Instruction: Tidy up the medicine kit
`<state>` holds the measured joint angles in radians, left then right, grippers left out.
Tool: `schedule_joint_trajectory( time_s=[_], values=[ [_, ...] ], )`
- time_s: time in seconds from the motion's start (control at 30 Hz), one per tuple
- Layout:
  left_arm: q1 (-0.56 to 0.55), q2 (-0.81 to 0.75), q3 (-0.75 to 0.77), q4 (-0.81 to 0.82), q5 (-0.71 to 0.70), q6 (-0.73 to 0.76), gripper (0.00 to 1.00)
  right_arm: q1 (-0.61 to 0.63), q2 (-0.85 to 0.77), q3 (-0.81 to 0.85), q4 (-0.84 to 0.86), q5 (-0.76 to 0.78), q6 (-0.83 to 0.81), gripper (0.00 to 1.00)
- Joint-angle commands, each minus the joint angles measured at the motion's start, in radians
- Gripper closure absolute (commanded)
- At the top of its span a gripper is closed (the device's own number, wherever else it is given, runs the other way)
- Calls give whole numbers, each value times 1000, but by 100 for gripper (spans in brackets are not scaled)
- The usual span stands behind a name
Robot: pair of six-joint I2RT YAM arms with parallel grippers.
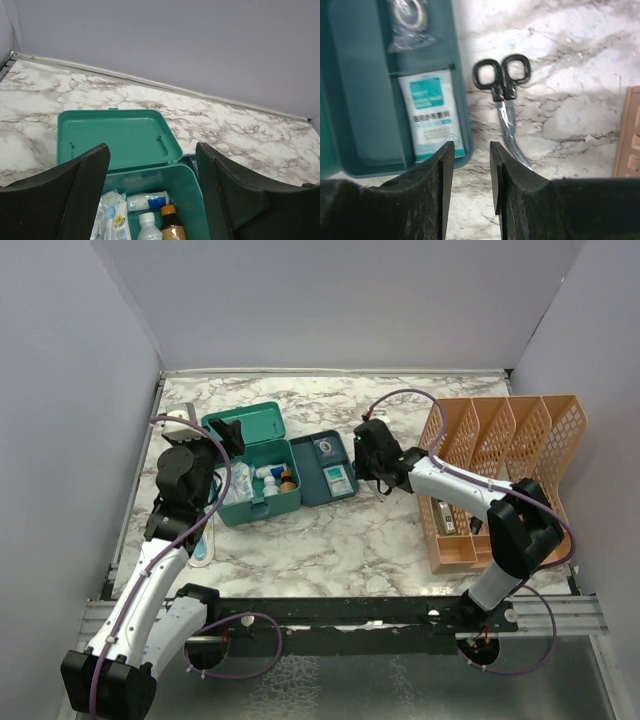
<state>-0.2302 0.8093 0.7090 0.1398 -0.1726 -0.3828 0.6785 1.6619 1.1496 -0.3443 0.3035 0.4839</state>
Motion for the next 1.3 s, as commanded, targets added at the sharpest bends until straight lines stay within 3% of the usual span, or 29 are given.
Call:
schedule_joint_trajectory(
  time_s=[0.0,0.37,0.63,1.03,1.27],
  values=[
    [3,-31,-4,-2,-13,6,27,-13,-1,-46,-19,65,17,63],
    [3,-65,-13,-25,-150,-9,27,-62,62,-112,45,-61,-77,59],
    [3,-72,-17,-14,-225,-40,26,-100,110,-96,73,-54,-104,59],
    [3,-97,-38,4,-226,-17,26,-105,175,-66,102,-90,-144,60],
    [3,-89,-34,20,-143,7,26,-105,217,-26,75,-126,-180,62]
  ],
)
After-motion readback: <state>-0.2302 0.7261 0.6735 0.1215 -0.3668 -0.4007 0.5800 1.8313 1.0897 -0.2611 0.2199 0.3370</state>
